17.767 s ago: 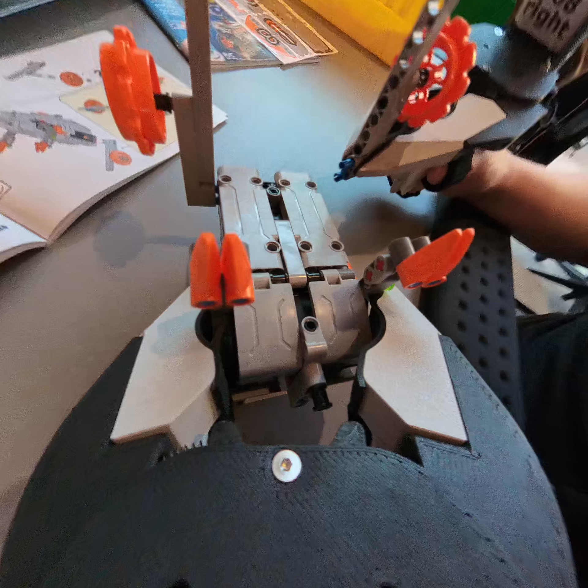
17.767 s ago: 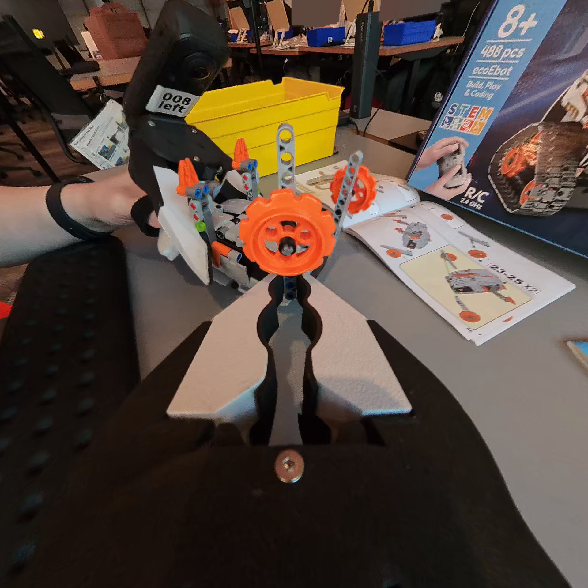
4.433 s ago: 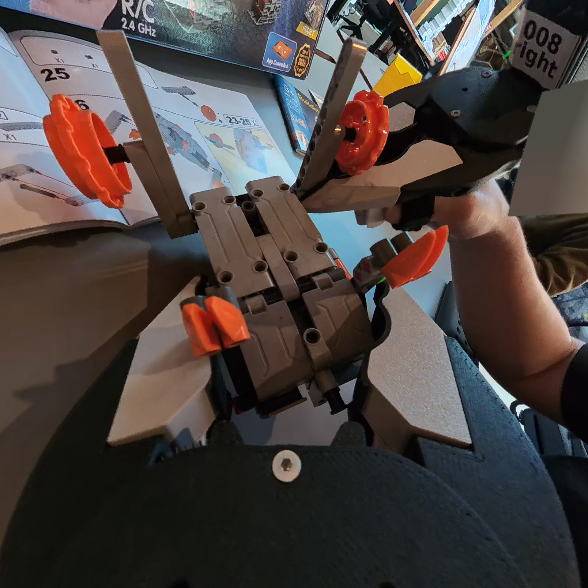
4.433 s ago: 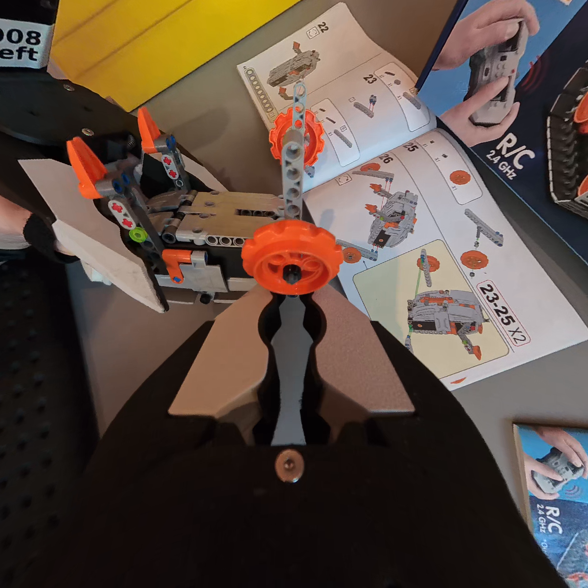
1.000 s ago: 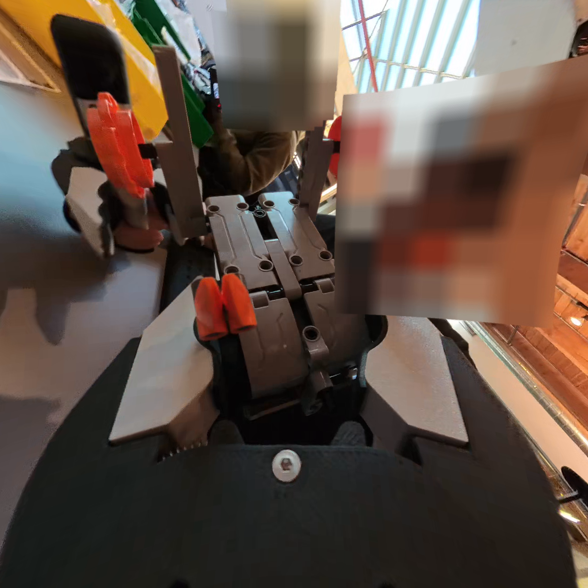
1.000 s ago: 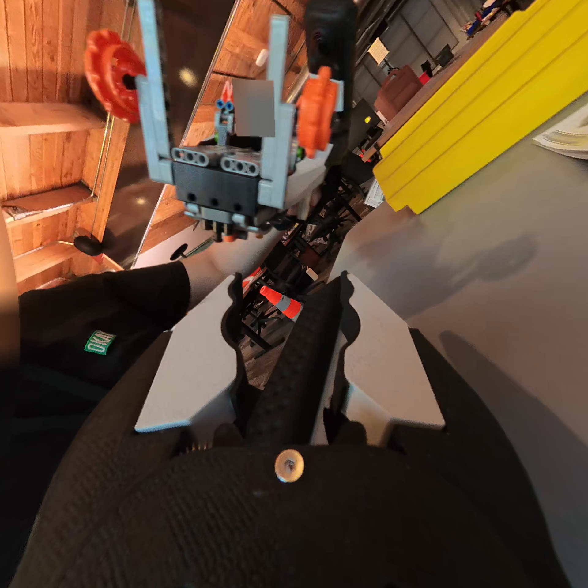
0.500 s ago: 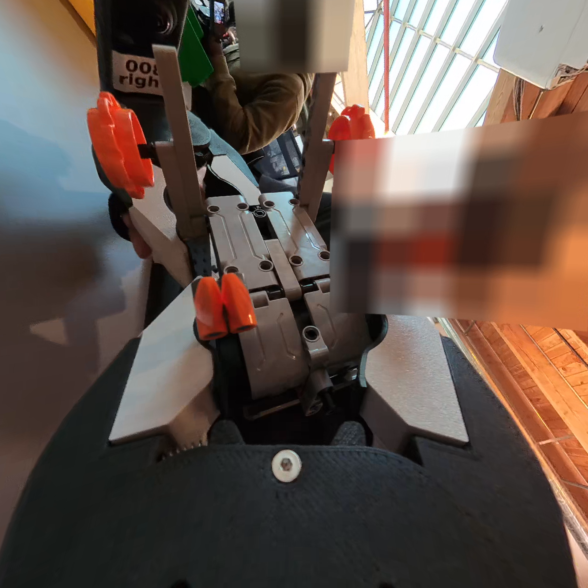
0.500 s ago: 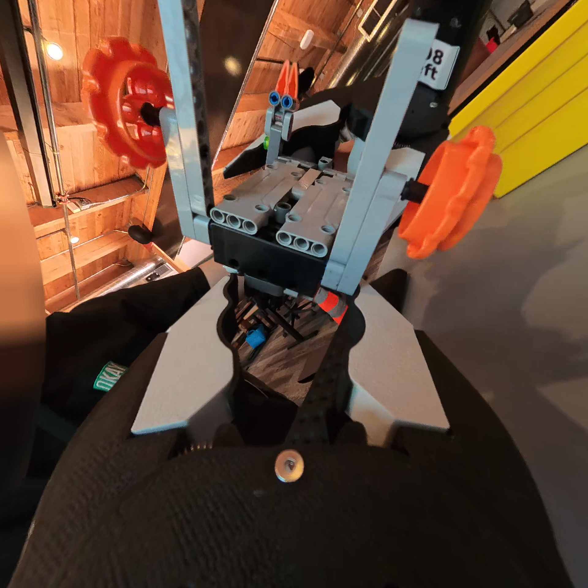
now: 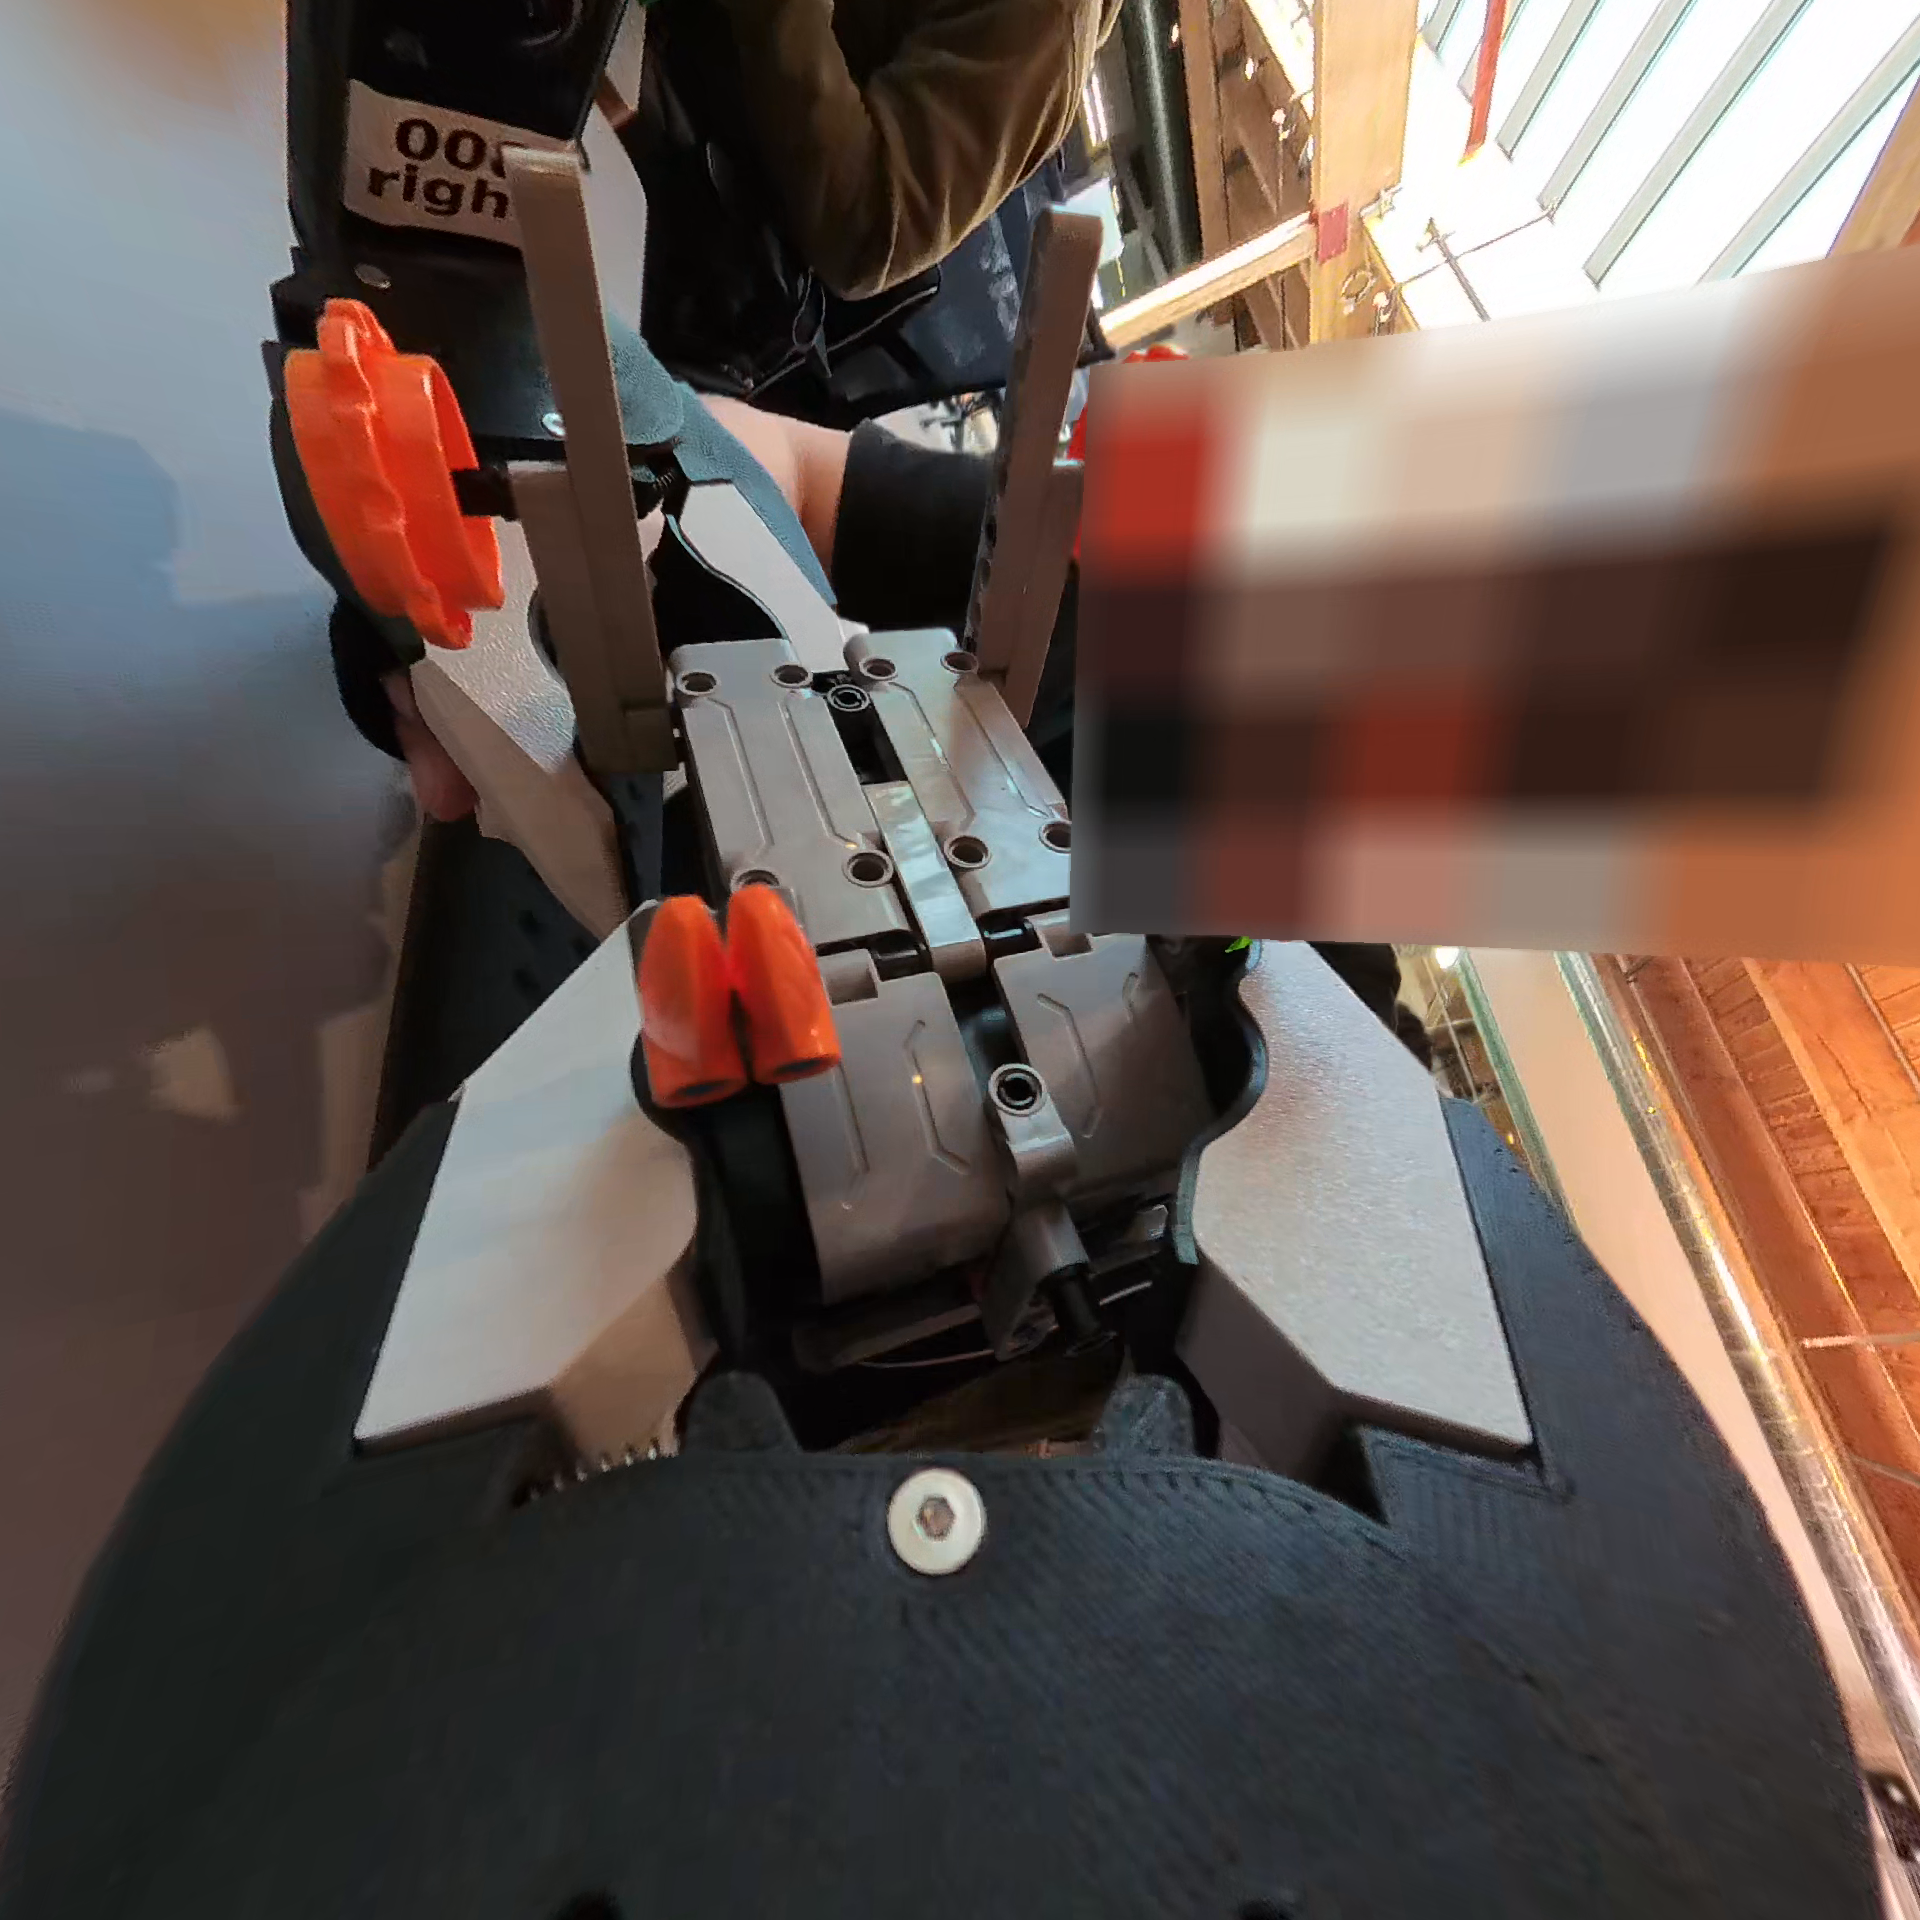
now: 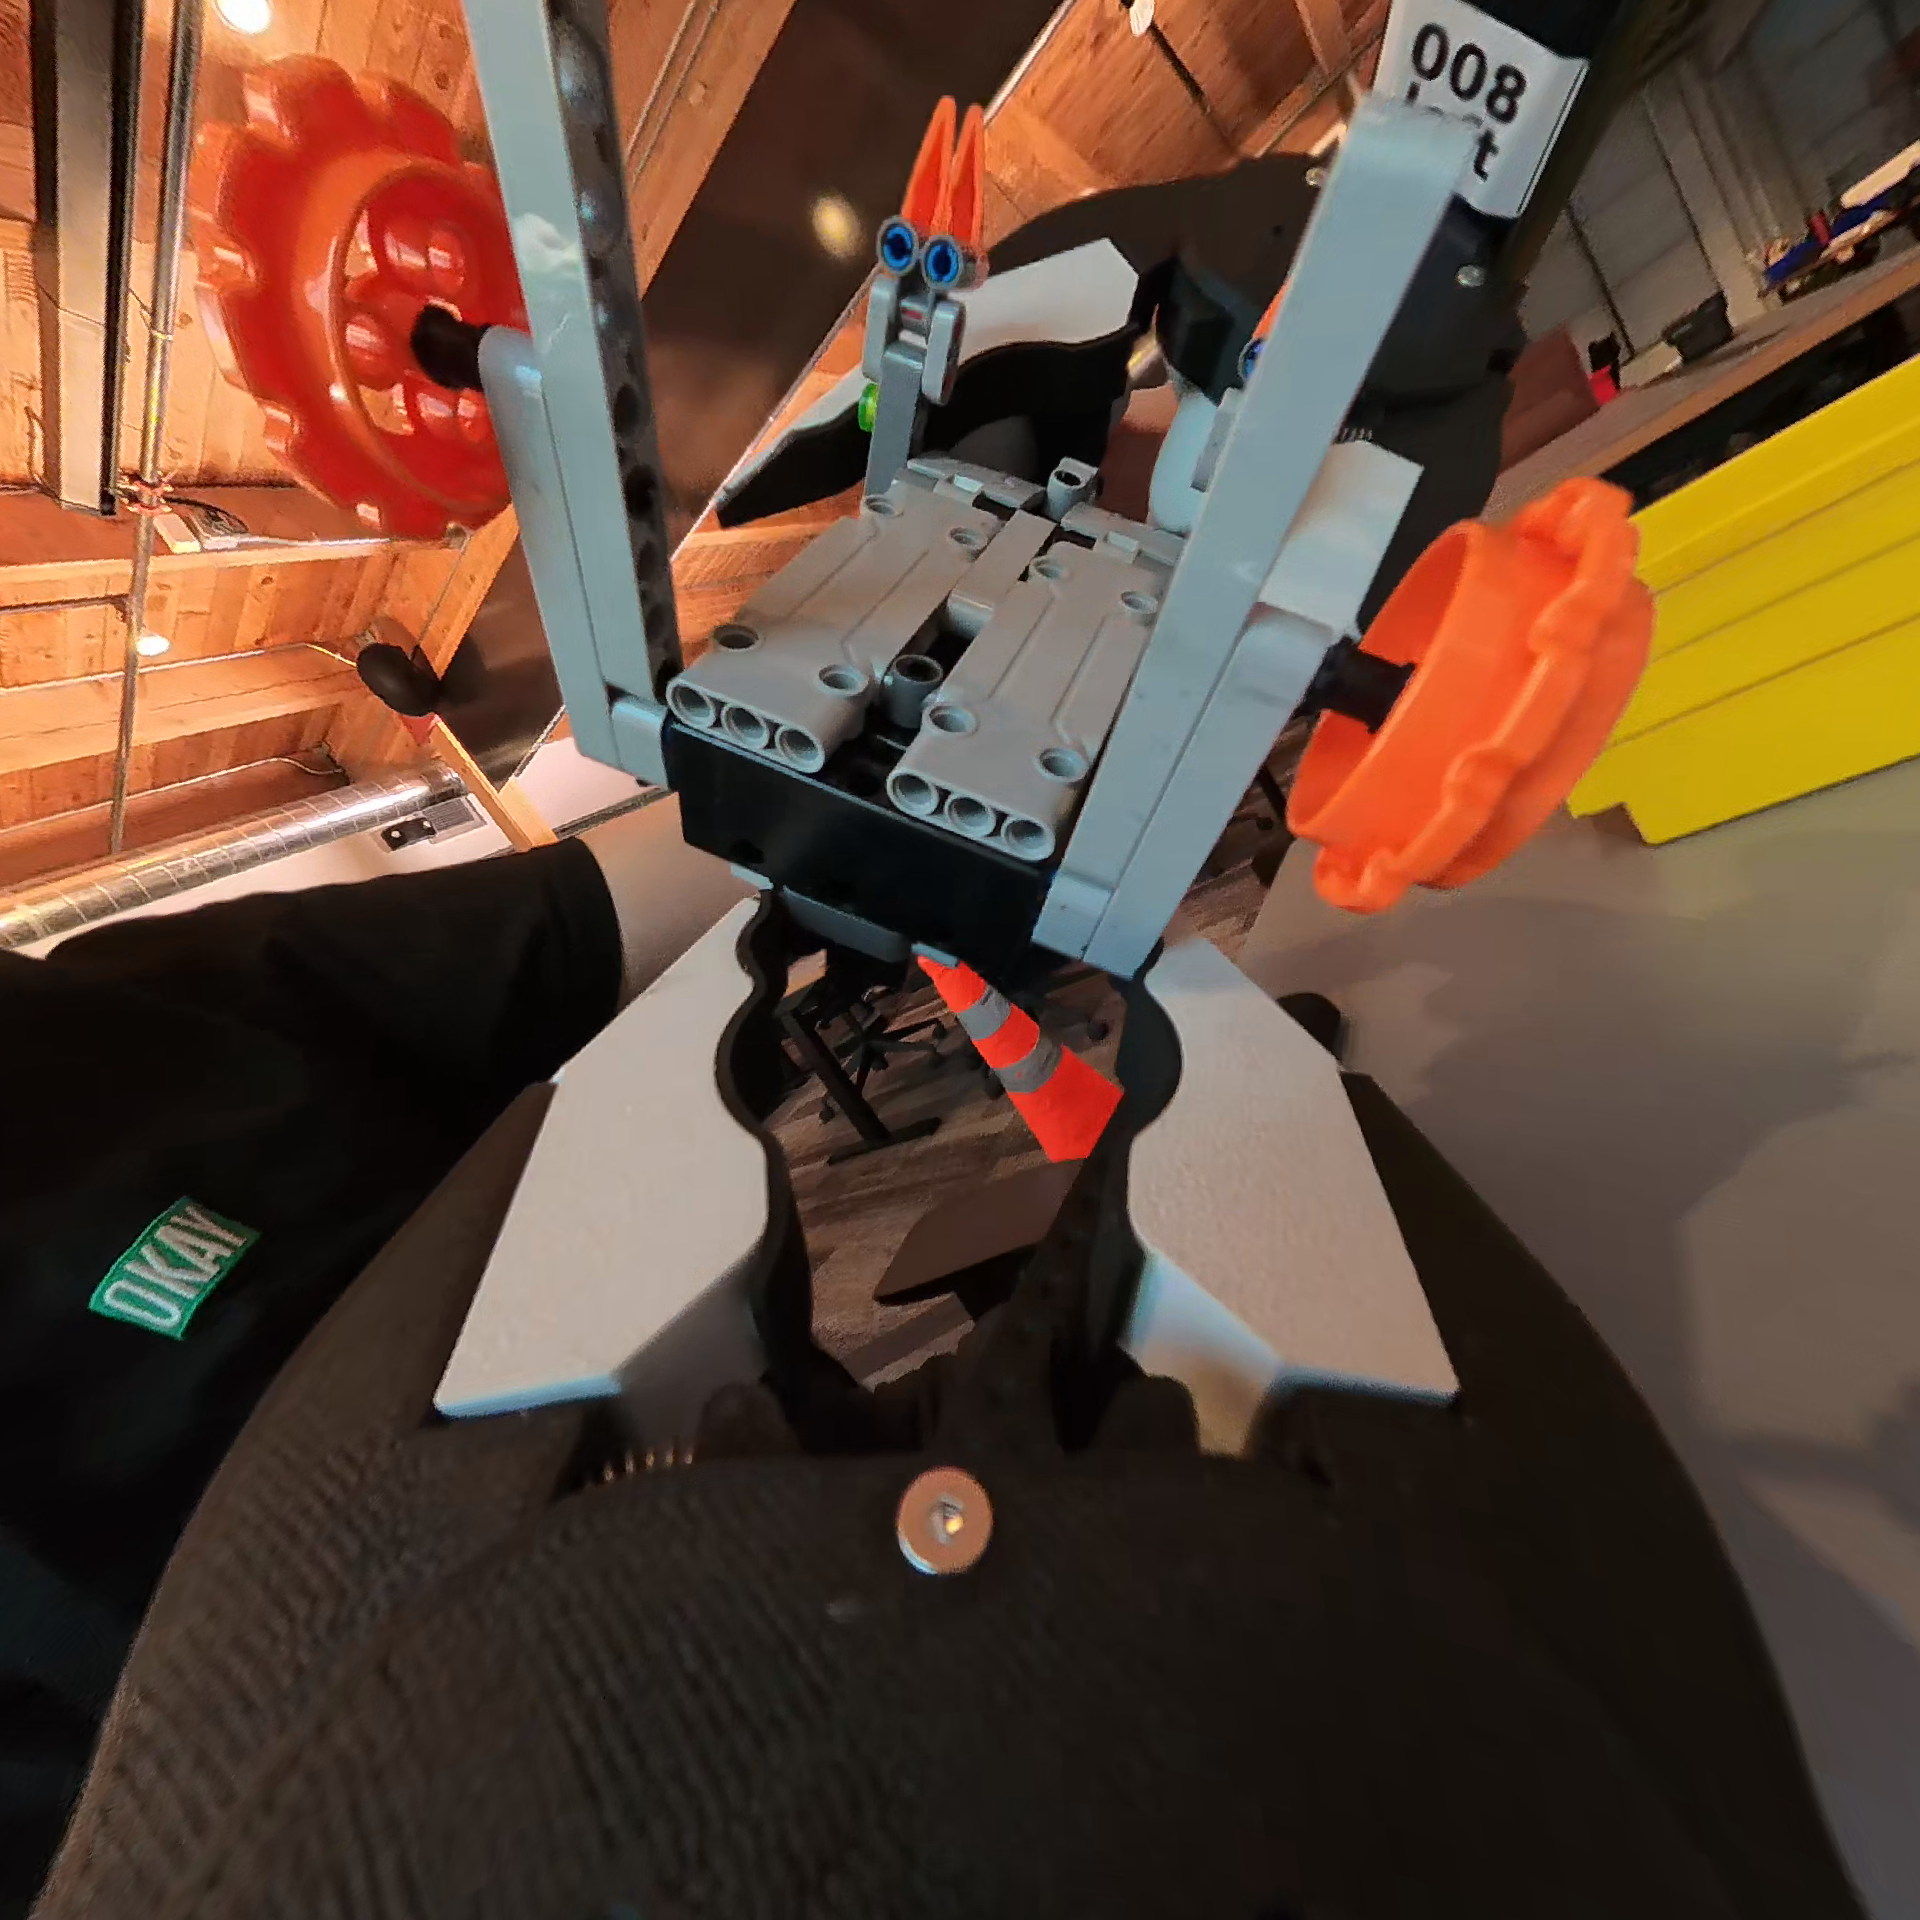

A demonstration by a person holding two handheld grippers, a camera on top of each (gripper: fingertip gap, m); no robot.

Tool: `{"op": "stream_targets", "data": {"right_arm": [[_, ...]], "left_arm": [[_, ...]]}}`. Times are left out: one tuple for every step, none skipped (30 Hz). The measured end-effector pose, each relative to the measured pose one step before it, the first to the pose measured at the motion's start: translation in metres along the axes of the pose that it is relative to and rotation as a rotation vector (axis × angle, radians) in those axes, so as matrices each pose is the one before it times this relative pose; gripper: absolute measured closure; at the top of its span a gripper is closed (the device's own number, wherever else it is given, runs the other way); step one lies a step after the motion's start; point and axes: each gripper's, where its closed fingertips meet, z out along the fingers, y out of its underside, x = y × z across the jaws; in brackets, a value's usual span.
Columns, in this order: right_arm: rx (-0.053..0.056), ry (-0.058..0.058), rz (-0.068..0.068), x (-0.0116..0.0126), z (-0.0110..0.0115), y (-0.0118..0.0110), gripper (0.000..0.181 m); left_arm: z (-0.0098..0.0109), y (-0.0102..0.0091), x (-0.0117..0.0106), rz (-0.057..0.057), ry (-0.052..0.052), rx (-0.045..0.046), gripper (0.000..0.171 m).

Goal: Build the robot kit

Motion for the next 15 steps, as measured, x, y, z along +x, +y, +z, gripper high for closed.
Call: {"op": "stream_targets", "data": {"right_arm": [[0.0121,0.0023,-0.0112,-0.00198,0.00110,-0.00149,0.119],[0.0117,0.0050,-0.0116,-0.00151,0.00103,-0.00139,0.119],[0.0133,0.0063,-0.0139,-0.00136,0.00087,-0.00138,0.119],[0.0088,0.0079,-0.0098,-0.00146,0.00123,-0.00059,0.119],[-0.0005,0.0089,-0.0053,-0.00150,0.00202,0.00149,0.119],[-0.0040,0.0121,-0.0047,-0.00112,0.00237,0.00261,0.119],[0.0013,0.0162,-0.0182,-0.00073,0.00232,0.00237,0.120],[0.0009,0.0195,-0.0220,-0.00046,0.00186,0.00205,0.120],[0.0054,0.0185,-0.0175,-0.00026,0.00090,0.00068,0.120],[0.0150,0.0119,-0.0115,-0.00063,-0.00008,-0.00154,0.120],[0.0174,0.0042,-0.0022,-0.00094,-0.00080,-0.00258,0.120],[0.0140,-0.0014,0.0028,-0.00100,-0.00094,-0.00285,0.120],[0.0058,-0.0024,0.0061,-0.00049,-0.00085,-0.00199,0.120],[-0.0023,-0.0040,0.0091,-0.00003,-0.00033,-0.00047,0.120],[-0.0096,-0.0056,0.0085,-0.00002,0.00001,0.00078,0.120]], "left_arm": [[0.00058,-0.00026,0.00260,0.0026,-0.0041,-0.01581,0.071],[0.00034,-0.00045,0.00227,0.0024,-0.0045,-0.01543,0.072],[0.00034,-0.00045,0.00209,0.0024,-0.0045,-0.01505,0.072],[0.00033,-0.00019,0.00190,-0.0034,-0.0033,-0.01548,0.072],[0.00056,0.00080,0.00176,-0.0131,-0.0012,-0.01953,0.072],[0.00072,0.00191,0.00152,-0.0106,-0.0015,-0.03023,0.072],[0.00093,0.00249,0.00118,0.0009,-0.0037,-0.03820,0.072],[0.00092,0.00203,0.00104,0.0035,-0.0031,-0.03687,0.071],[0.00071,0.00113,0.00077,0.0061,-0.0027,-0.03172,0.071],[0.00040,-0.00027,0.00096,0.0077,-0.0015,-0.02130,0.071],[0.00012,-0.00161,0.00124,0.0052,0.0011,-0.00931,0.071],[-0.00009,-0.00235,0.00129,0.0007,0.0036,-0.00095,0.071],[-0.00013,-0.00211,0.00091,-0.0036,0.0035,0.00277,0.071],[-0.00022,-0.00139,0.00029,-0.0060,0.0003,0.00176,0.071],[0.00005,-0.00025,-0.00007,-0.0077,-0.0004,-0.00166,0.071]]}}
